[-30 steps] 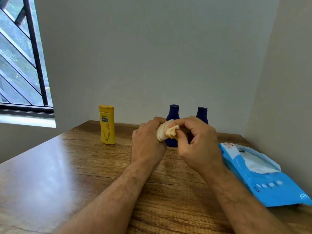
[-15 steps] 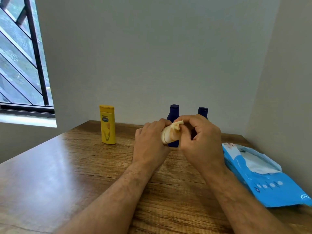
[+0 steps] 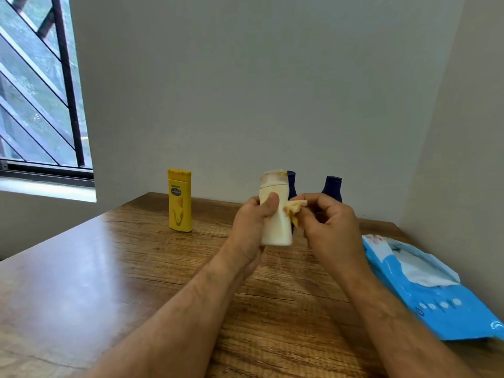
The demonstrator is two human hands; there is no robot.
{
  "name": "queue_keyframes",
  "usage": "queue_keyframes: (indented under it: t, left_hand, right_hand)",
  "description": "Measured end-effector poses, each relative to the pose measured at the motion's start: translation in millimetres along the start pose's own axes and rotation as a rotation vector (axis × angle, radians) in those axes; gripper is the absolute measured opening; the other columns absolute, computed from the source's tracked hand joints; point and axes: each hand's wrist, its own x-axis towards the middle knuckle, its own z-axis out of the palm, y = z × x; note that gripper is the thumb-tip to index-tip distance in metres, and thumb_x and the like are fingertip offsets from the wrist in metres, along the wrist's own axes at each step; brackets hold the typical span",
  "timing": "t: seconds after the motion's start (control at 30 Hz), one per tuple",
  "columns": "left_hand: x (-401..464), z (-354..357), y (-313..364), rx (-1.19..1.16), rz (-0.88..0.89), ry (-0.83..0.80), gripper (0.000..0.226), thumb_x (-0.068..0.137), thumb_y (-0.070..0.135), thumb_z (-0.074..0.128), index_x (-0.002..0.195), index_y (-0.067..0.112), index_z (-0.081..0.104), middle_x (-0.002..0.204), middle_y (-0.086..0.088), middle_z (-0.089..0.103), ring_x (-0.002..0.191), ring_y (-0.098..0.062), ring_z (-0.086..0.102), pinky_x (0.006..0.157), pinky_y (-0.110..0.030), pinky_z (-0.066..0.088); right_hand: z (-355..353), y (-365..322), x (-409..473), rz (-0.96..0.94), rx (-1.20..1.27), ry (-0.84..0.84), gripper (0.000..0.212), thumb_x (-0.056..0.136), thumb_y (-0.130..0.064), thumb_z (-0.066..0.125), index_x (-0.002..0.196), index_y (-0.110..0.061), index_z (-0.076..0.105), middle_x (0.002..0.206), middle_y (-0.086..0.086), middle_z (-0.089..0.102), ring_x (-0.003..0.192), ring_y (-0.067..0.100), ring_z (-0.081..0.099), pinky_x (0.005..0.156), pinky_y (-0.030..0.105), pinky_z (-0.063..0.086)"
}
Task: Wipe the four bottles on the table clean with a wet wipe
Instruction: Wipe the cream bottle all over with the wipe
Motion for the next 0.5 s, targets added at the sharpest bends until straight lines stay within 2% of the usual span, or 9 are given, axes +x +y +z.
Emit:
queue_keyframes:
  t: [0.07, 0.13, 0.17, 0.23, 0.3, 0.33, 0.43, 0.5]
  left_hand:
    - [1, -4, 4, -0.088, -0.017, 0.035, 0.045, 0.093, 0.042, 0.057, 0.115, 0.003, 0.06, 0.087, -0.013, 0.068, 0.073, -0.023, 0.065, 0.069, -0.038, 0.054]
    - [3, -9, 9, -0.198, 0.006, 0.026, 0.048, 0.086, 0.048, 0.065, 0.11, 0.007, 0.059, 0.079, -0.009, 0.061, 0.065, -0.019, 0.056, 0.07, -0.038, 0.048]
    - [4, -10, 11, -0.224, 0.011, 0.02, 0.05, 0.082, 0.047, 0.069, 0.111, 0.008, 0.058, 0.079, -0.008, 0.058, 0.064, -0.018, 0.054, 0.07, -0.038, 0.047]
    - [4, -9, 11, -0.223, 0.003, -0.011, 0.049, 0.083, 0.044, 0.07, 0.112, 0.007, 0.058, 0.082, -0.01, 0.059, 0.07, -0.021, 0.057, 0.076, -0.04, 0.05]
    - [1, -5, 10, -0.161, -0.007, -0.092, 0.051, 0.087, 0.045, 0.067, 0.116, 0.004, 0.062, 0.095, -0.016, 0.064, 0.089, -0.03, 0.061, 0.088, -0.045, 0.05]
    - [-2, -3, 9, -0.129, -0.008, -0.128, 0.052, 0.089, 0.047, 0.064, 0.119, 0.005, 0.064, 0.101, -0.016, 0.066, 0.094, -0.029, 0.062, 0.089, -0.043, 0.05]
    - [-6, 0, 6, -0.05, -0.028, -0.171, 0.048, 0.095, 0.048, 0.052, 0.12, 0.009, 0.067, 0.101, -0.012, 0.071, 0.089, -0.022, 0.066, 0.076, -0.035, 0.054]
    - [-7, 2, 6, -0.032, -0.034, -0.169, 0.05, 0.097, 0.049, 0.049, 0.121, 0.009, 0.067, 0.105, -0.014, 0.071, 0.095, -0.026, 0.066, 0.081, -0.04, 0.053]
  right_hand:
    - [-1, -3, -4, -0.029, 0.006, -0.168, 0.014, 0.089, -0.017, 0.068, 0.089, -0.03, 0.073, 0.081, -0.013, 0.07, 0.07, 0.003, 0.062, 0.055, 0.013, 0.049]
    - [3, -6, -8, -0.078, -0.052, -0.304, 0.018, 0.088, -0.013, 0.069, 0.086, -0.03, 0.073, 0.079, -0.017, 0.07, 0.074, 0.003, 0.064, 0.059, 0.013, 0.052]
    - [5, -7, -10, -0.098, -0.07, -0.31, 0.019, 0.088, -0.012, 0.069, 0.086, -0.03, 0.073, 0.079, -0.018, 0.069, 0.074, 0.004, 0.064, 0.061, 0.014, 0.053]
    - [7, -7, -10, -0.12, -0.051, -0.221, 0.018, 0.089, -0.013, 0.068, 0.09, -0.03, 0.072, 0.081, -0.016, 0.069, 0.074, 0.004, 0.063, 0.061, 0.013, 0.052]
    - [7, -7, -7, -0.126, -0.032, -0.08, 0.014, 0.091, -0.017, 0.067, 0.098, -0.029, 0.071, 0.088, -0.014, 0.068, 0.078, 0.0, 0.063, 0.062, 0.01, 0.05]
    - [6, -7, -6, -0.133, -0.033, -0.002, 0.013, 0.091, -0.02, 0.065, 0.1, -0.028, 0.07, 0.091, -0.014, 0.068, 0.08, -0.001, 0.063, 0.062, 0.009, 0.05]
    - [1, -7, -3, -0.17, -0.075, 0.186, 0.012, 0.092, -0.029, 0.062, 0.103, -0.032, 0.065, 0.094, -0.013, 0.067, 0.082, 0.002, 0.063, 0.065, 0.011, 0.05]
    - [1, -6, -3, -0.189, -0.107, 0.163, 0.013, 0.091, -0.027, 0.064, 0.103, -0.031, 0.065, 0.097, -0.012, 0.067, 0.086, 0.002, 0.063, 0.066, 0.013, 0.053]
